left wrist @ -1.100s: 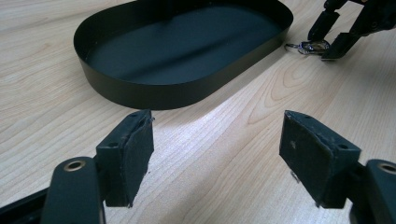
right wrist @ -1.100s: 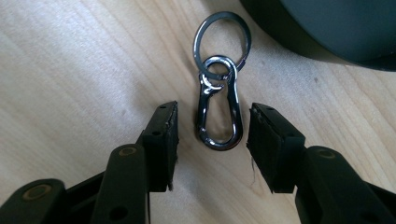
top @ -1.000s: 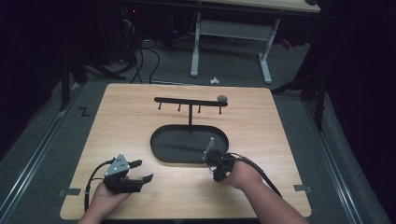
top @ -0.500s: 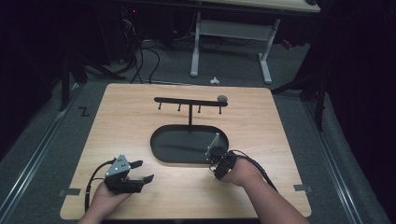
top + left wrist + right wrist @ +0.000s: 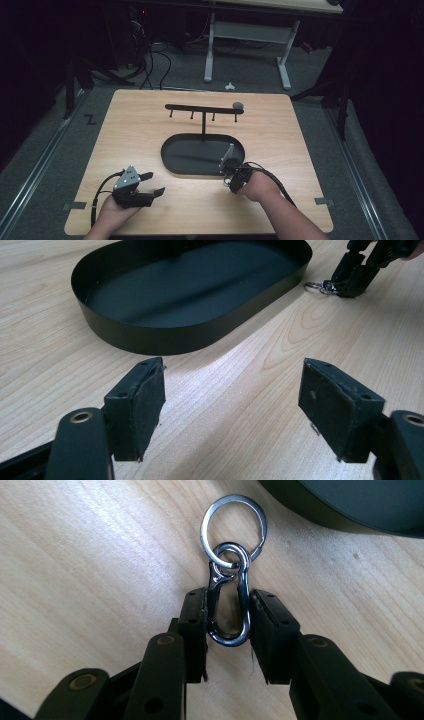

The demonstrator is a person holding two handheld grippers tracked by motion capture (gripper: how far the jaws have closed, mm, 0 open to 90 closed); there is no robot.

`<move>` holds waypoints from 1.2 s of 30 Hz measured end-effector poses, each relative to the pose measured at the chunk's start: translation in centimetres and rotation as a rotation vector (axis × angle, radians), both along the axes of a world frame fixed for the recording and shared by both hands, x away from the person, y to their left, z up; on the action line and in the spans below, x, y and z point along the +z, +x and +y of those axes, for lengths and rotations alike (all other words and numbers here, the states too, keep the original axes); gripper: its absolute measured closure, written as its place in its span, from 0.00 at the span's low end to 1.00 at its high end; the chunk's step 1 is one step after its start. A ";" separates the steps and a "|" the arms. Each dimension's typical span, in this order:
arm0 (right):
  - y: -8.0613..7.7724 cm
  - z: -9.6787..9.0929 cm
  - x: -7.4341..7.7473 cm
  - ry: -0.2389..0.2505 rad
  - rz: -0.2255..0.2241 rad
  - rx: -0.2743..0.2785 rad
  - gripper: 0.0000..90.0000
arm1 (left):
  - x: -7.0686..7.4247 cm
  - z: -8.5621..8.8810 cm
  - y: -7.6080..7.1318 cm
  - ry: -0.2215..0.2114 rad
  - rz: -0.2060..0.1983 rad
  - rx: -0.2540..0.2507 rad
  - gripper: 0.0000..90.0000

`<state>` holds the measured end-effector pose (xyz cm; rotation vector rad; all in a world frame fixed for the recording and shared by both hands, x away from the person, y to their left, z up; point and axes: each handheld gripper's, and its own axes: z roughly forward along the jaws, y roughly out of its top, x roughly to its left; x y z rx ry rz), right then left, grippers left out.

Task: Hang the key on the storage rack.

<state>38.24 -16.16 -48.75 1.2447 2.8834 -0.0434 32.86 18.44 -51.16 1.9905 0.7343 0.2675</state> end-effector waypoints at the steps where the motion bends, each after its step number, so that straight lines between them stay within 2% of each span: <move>1: 0.0 0.0 0.0 0.000 0.000 0.000 0.76 | 0.0 0.0 0.0 -0.001 0.001 0.001 0.30; 3: -0.1 -0.1 0.8 0.011 0.000 -0.031 0.76 | 0.0 0.0 0.0 0.001 0.002 0.001 0.30; 4: -0.1 -0.1 0.8 0.011 0.000 -0.031 0.76 | 0.0 0.0 0.0 -0.001 0.001 0.002 0.30; 6: -0.1 -0.6 2.2 0.018 -0.021 -0.024 0.76 | 0.0 0.0 0.0 -0.001 0.001 0.002 0.30; 7: -0.1 -0.6 2.2 0.018 -0.021 -0.024 0.76 | 0.0 0.0 0.0 -0.001 0.001 0.002 0.30; 8: -0.2 -0.6 2.7 0.022 -0.021 -0.049 0.76 | 0.0 0.0 0.0 -0.001 0.000 0.002 0.30; 12: 0.0 -1.4 4.4 0.022 -0.056 -0.035 0.76 | 0.0 0.0 0.0 -0.002 -0.001 0.001 0.30; 13: 0.0 -1.5 4.7 0.024 -0.060 -0.043 0.76 | 0.0 0.0 0.0 -0.001 0.000 0.000 0.30; 15: -0.2 -1.5 5.3 0.021 -0.058 -0.097 0.76 | 0.0 0.0 0.0 -0.001 -0.001 0.000 0.30; 16: 0.1 -2.0 5.5 0.029 -0.077 -0.040 0.76 | 0.0 0.0 0.0 -0.001 -0.001 0.000 0.30; 17: -0.1 -1.9 5.8 0.019 -0.071 -0.078 0.76 | 0.0 0.0 0.0 -0.001 0.000 0.000 0.30; 19: -0.1 -2.1 6.3 0.022 -0.072 -0.099 0.76 | 0.0 0.0 0.0 0.000 0.000 0.000 0.30; 22: 0.2 -2.5 7.3 0.030 -0.080 -0.106 0.76 | 0.0 -0.1 0.0 0.001 -0.001 -0.001 0.30; 24: 0.2 -2.5 8.0 0.025 -0.081 -0.137 0.76 | 0.0 -0.1 0.0 0.001 -0.001 -0.001 0.30; 29: 1.0 -2.9 10.1 0.023 -0.096 -0.137 0.76 | 0.0 -0.1 0.0 0.002 0.000 -0.002 0.30; 36: 1.8 -3.0 11.9 0.038 -0.113 -0.161 0.76 | 0.0 -0.1 0.0 0.002 0.000 -0.003 0.30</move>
